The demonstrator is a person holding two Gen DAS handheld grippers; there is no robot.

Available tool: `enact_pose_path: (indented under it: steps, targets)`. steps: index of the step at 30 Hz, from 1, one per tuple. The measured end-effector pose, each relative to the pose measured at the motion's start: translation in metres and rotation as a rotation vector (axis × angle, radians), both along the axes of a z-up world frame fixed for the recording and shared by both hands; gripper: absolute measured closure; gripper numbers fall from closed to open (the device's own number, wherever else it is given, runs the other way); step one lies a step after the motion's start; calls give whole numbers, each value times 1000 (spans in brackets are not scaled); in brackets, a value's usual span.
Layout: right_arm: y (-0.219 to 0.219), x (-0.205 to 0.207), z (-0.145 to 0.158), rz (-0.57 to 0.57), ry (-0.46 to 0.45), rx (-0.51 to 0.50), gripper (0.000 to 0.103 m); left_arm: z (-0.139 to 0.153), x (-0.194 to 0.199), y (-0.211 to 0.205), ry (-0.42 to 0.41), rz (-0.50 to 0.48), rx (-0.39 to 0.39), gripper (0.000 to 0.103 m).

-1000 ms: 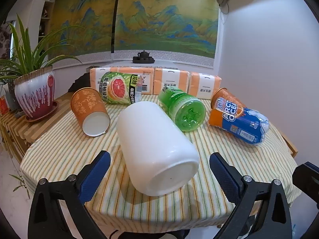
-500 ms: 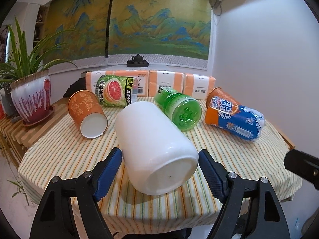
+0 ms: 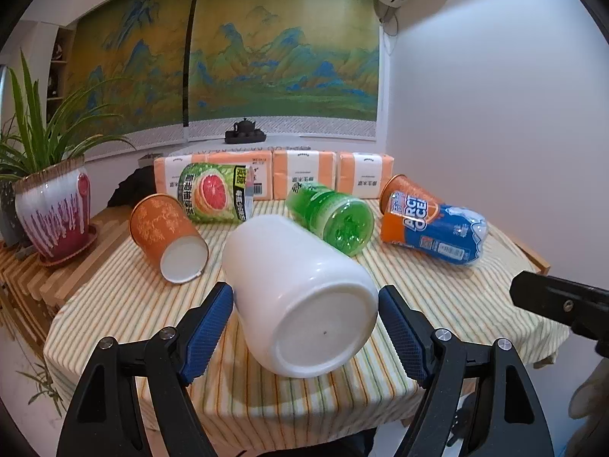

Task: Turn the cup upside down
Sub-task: 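Rotate the held white cup with the left gripper, closed base upward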

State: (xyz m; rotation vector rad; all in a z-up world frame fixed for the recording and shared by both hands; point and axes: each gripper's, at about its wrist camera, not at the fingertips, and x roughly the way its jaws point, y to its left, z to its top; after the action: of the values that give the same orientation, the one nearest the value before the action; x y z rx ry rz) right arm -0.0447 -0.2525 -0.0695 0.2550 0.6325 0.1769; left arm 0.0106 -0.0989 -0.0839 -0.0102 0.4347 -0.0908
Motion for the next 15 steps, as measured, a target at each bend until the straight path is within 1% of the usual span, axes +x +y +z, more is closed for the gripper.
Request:
enact_pose_path:
  steps: [9, 15]
  targets:
    - [1, 2, -1, 2, 7, 4, 26, 8, 3, 5, -19, -20, 1, 22]
    - [3, 3, -1, 2, 7, 3, 26, 18, 9, 10, -30, -42, -11, 22]
